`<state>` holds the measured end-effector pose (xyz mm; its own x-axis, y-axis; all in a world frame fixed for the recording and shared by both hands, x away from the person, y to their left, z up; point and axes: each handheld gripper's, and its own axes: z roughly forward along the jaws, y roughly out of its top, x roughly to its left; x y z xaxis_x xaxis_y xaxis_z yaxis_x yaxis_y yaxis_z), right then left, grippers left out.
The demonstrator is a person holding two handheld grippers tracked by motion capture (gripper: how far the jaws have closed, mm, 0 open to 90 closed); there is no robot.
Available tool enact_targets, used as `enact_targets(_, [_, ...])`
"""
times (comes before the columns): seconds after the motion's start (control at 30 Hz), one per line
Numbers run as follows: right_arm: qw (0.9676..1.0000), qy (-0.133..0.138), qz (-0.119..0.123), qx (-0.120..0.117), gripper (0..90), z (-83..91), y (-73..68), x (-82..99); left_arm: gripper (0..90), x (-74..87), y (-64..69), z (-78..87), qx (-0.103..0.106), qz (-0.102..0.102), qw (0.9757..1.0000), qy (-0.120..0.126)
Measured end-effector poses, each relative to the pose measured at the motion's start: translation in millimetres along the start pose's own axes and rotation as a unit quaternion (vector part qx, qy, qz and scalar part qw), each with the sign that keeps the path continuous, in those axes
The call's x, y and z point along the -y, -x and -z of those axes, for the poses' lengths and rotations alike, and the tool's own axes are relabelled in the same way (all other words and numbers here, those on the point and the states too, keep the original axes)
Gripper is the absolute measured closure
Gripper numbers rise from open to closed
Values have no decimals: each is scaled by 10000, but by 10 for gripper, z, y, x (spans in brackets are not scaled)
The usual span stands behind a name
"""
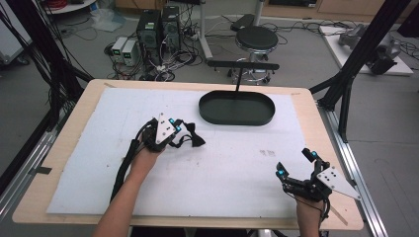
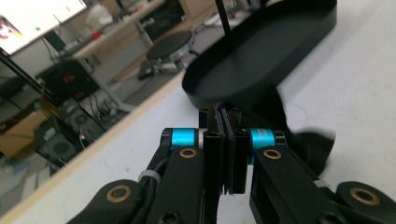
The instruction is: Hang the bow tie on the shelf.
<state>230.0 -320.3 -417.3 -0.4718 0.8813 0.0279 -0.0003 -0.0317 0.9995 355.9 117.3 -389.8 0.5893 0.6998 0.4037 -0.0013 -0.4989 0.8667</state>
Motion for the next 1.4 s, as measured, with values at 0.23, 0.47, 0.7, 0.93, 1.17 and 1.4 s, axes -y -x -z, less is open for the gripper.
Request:
enact_targets(0.23, [10000,31,-11,12,8,6,7,-3,877,-313,-20,-2,-170,-99,9990,389])
enact_targets(0.47, [10000,60,-2,15,8,12,15,-5,876,-638,-32,-89,-269,-222,9977,584])
enact_targets(0.7, [10000,41,-32,9,8,15,6,-4,877,-933,-55,-239,-360,-289,9963,718])
enact_targets(0.93, [10000,83,-8,4,8,19,12,-6,877,-1143,-106,-428,-445,-336,9954,776])
enact_targets(1.17, [9999,71,-78,22,8,32,34,11,877,-1315,-171,-640,-548,-372,9949,764])
enact_targets(1.4, [10000,37,-20,32,8,25,44,23,876,-1450,-219,-902,-629,-511,9943,698])
